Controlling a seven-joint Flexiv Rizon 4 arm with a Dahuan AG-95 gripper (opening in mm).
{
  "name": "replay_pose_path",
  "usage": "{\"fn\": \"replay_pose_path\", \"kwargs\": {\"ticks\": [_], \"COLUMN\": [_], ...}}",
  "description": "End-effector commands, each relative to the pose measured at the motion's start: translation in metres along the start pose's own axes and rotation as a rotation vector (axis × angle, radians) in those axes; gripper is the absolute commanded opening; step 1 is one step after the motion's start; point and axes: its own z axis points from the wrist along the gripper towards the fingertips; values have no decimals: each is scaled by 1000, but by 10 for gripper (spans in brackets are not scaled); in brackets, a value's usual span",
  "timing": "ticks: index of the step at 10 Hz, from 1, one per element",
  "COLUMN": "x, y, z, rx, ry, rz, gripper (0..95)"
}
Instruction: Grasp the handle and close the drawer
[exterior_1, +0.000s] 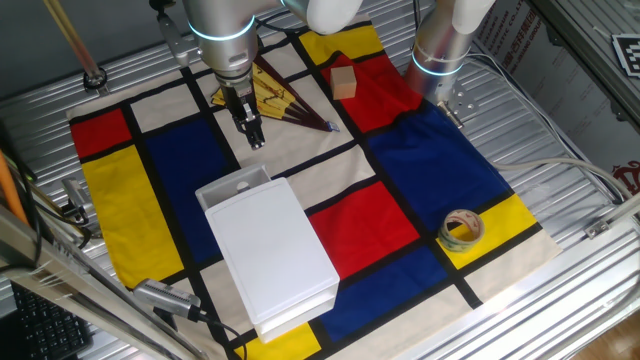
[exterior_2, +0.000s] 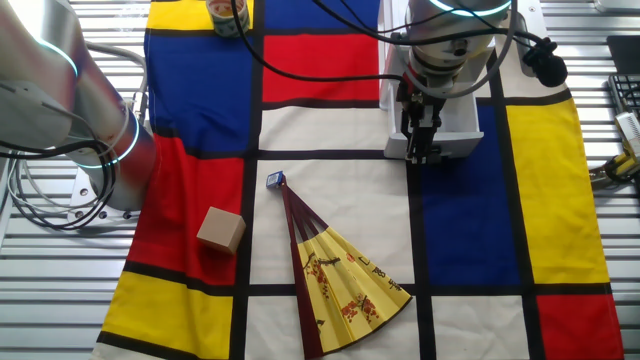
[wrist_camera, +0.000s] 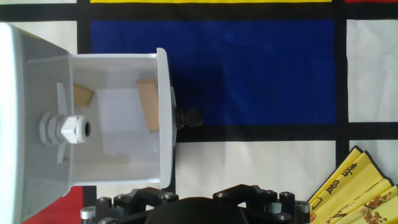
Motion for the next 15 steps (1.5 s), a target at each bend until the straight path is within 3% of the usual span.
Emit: {"fn": "replay_pose_path", "kwargs": {"ticks": [1, 2, 15], "x": [0, 0, 2], "y": [0, 0, 2], "z": [0, -1, -5], "rx": [81, 62, 61], "ry": [-85, -83, -71], "rz": [-299, -293, -314], "gripper": [950, 0, 0]}}
